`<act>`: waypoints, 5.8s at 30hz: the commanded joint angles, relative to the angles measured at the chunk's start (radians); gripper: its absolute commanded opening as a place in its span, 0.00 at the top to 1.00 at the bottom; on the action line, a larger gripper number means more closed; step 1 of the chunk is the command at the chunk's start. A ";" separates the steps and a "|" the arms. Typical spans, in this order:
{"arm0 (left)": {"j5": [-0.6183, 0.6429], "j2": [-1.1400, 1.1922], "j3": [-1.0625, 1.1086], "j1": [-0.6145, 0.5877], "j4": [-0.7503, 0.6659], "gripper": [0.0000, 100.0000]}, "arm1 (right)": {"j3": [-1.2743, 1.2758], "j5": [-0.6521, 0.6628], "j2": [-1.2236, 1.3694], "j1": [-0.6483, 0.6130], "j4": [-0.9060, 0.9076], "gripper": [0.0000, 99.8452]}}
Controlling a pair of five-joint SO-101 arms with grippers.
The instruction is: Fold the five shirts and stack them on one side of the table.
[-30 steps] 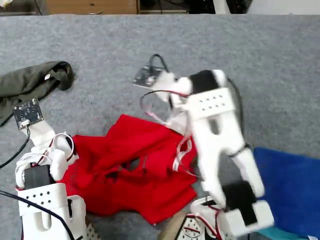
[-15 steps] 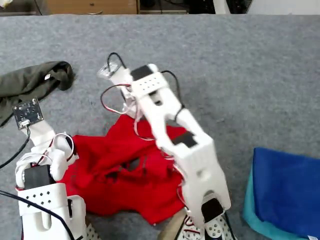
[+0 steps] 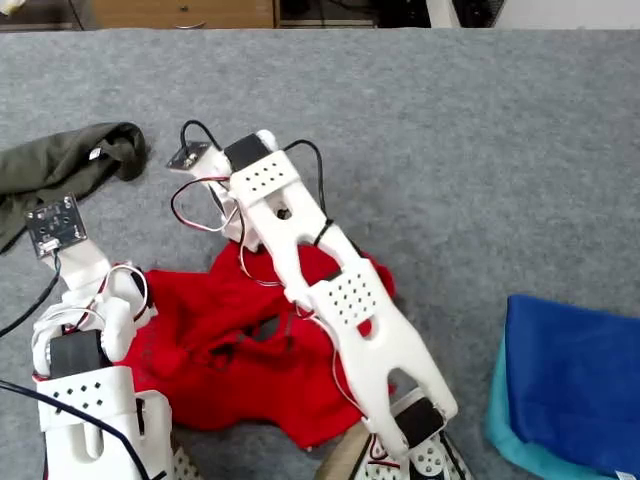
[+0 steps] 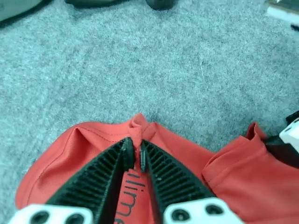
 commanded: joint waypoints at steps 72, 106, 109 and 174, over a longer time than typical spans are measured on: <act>0.129 0.608 -1.355 0.025 0.365 0.98 | -0.466 -0.195 -1.150 0.549 -0.143 1.00; 0.106 0.338 -1.585 0.178 0.717 0.98 | -0.193 -0.157 -1.515 0.661 -0.018 1.00; 0.106 0.346 -1.441 0.178 0.677 0.98 | 0.059 -0.153 -1.515 0.633 -0.081 1.00; -0.232 0.616 -0.428 0.219 0.107 0.98 | 1.828 0.178 -1.853 0.618 -0.652 1.00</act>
